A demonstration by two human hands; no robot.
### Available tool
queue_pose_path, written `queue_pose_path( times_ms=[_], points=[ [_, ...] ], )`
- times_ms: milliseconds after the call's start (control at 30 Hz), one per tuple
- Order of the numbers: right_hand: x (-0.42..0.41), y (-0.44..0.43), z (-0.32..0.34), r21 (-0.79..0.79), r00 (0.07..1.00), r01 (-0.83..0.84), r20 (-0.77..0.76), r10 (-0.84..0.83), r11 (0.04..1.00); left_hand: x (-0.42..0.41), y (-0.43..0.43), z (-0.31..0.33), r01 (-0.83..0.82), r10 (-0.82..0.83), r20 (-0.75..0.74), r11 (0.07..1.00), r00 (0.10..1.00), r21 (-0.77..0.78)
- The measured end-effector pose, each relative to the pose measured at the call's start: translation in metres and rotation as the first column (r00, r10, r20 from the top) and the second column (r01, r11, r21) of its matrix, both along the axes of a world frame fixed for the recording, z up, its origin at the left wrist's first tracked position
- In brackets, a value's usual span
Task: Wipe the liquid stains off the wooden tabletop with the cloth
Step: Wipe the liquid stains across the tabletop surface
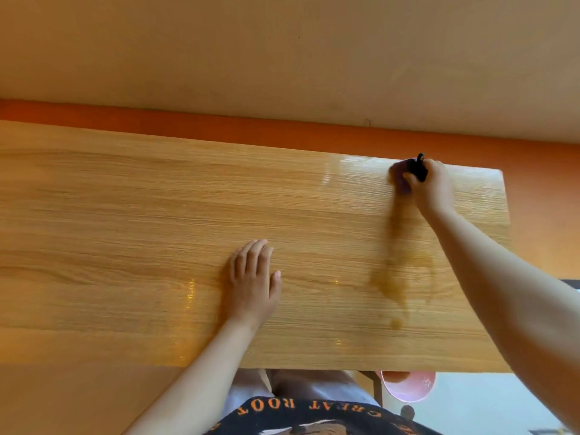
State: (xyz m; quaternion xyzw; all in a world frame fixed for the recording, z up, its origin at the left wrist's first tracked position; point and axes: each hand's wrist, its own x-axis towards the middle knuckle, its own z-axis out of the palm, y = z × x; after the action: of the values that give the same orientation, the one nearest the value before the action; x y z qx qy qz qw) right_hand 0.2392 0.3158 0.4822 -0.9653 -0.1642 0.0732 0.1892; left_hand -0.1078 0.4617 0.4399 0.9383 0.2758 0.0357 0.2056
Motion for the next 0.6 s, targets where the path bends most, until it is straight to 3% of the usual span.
queue_pose_path(
  times_ms=[100,367,600],
  points=[
    [0.010,0.000,-0.001,-0.026,0.999,-0.027,0.022,0.027,0.999,0.003,0.000,0.001,-0.017,0.017,-0.006,1.000,1.000,-0.004],
    [-0.003,0.046,-0.003,0.105,0.999,0.033,0.000,-0.033,0.994,0.003,0.000,0.002,-0.031,0.031,-0.023,0.999,0.999,0.014],
    [-0.068,0.065,-0.007,0.189,0.939,-0.326,-0.050,0.341,0.926,0.003,0.000,0.001,-0.037,0.039,-0.056,0.999,0.998,0.031]
  ],
)
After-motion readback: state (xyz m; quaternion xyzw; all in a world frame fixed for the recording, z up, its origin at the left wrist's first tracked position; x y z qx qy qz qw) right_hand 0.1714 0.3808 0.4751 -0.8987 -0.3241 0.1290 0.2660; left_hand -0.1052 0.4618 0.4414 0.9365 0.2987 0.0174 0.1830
